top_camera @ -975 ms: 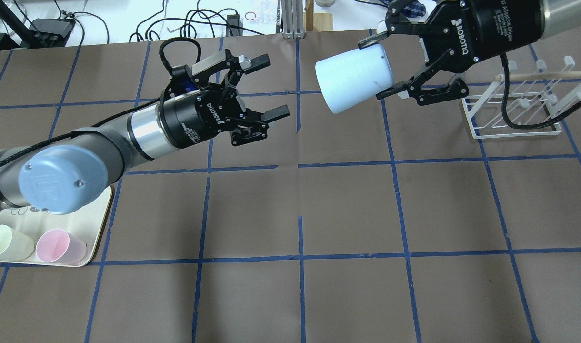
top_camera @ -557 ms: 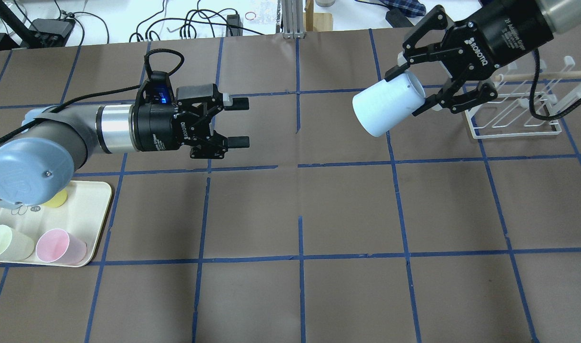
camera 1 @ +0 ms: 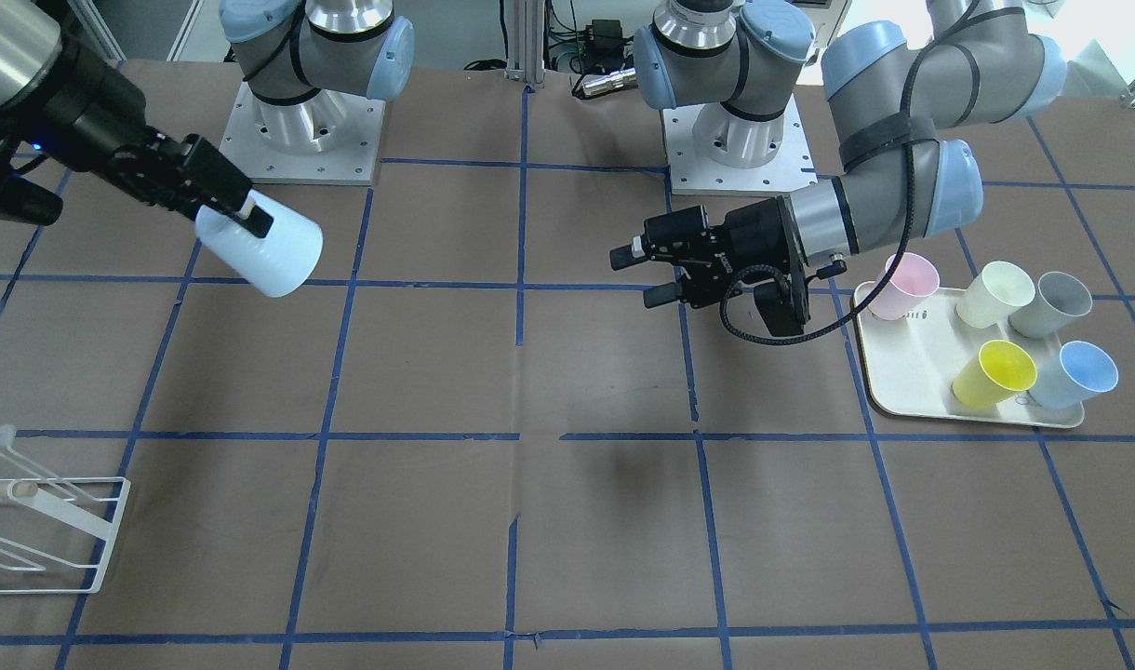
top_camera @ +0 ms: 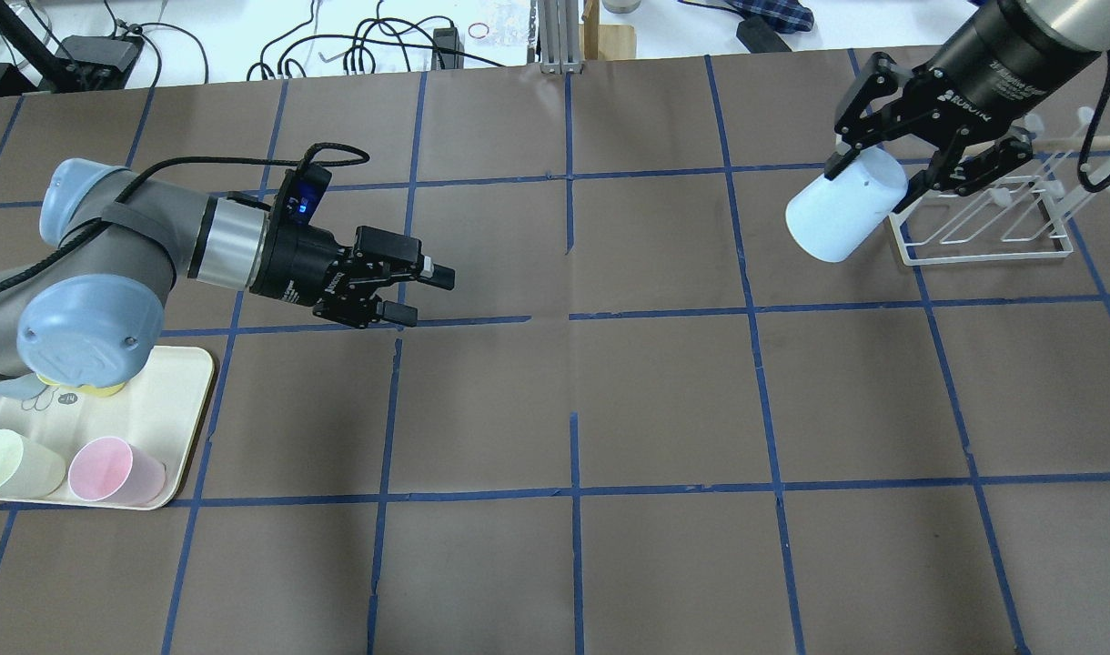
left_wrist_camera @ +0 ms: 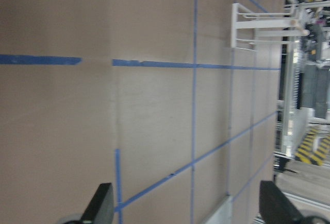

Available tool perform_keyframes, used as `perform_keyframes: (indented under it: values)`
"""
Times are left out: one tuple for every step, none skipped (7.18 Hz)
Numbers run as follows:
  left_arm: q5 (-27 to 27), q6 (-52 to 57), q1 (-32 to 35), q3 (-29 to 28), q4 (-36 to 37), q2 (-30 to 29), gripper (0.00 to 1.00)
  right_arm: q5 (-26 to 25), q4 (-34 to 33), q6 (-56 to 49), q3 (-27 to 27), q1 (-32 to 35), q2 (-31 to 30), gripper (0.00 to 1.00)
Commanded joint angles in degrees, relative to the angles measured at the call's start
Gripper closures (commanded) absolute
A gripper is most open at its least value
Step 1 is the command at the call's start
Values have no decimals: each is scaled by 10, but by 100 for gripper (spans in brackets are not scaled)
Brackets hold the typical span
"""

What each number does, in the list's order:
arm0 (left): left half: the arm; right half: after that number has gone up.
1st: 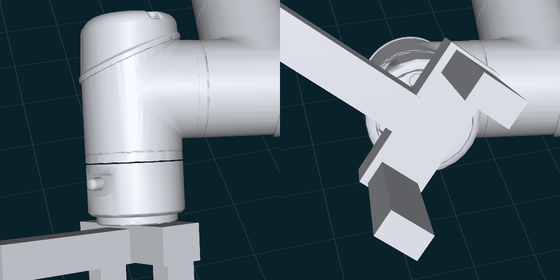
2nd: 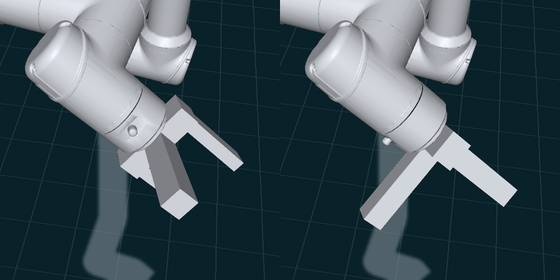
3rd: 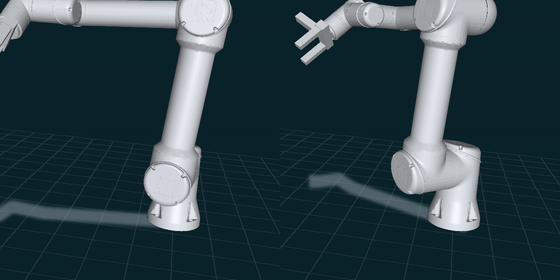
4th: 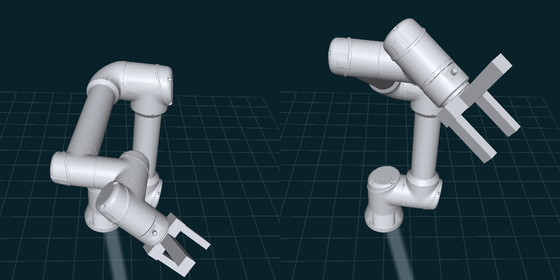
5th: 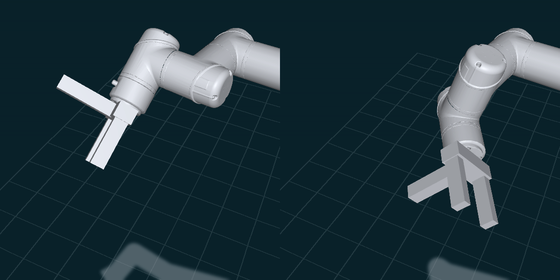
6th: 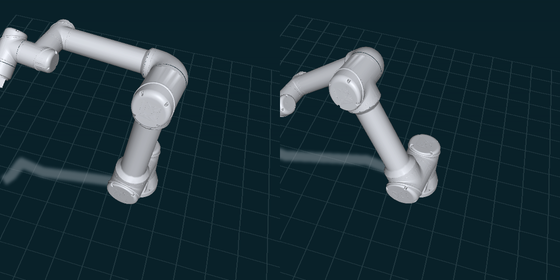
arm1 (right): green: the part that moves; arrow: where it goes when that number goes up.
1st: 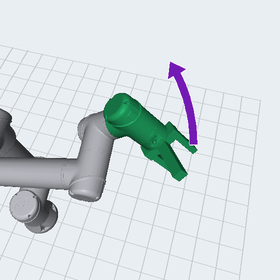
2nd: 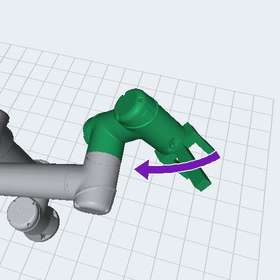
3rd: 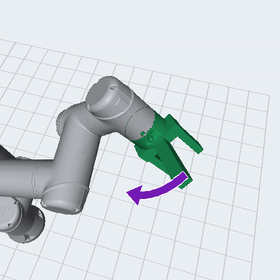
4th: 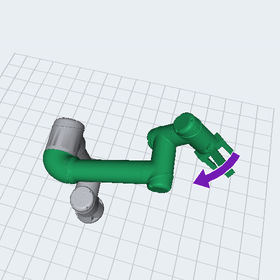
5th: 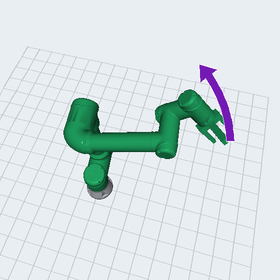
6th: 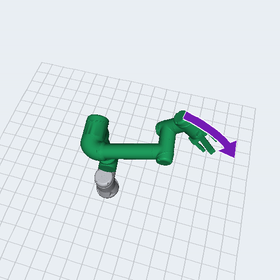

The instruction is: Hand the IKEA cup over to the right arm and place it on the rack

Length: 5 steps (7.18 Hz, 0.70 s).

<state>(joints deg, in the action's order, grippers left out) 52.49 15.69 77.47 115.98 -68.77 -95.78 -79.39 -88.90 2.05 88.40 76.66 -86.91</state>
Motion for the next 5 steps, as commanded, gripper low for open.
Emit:
perform_keyframes:
  values:
    - [198,-24,23,-29,97,-22,0,-142,-94,-52,2,-2,45,50]
    - [306,-24,68,-78,79,-22,0,-177,-125,-49,2,-8,54,51]
    - [380,-27,108,-127,32,-14,0,-180,-132,-50,2,-32,59,53]
    - [406,-27,119,-185,-41,-2,0,-180,-137,-53,2,-64,74,54]
    - [408,-29,123,-250,-124,5,0,-179,-143,-52,2,-73,83,55]
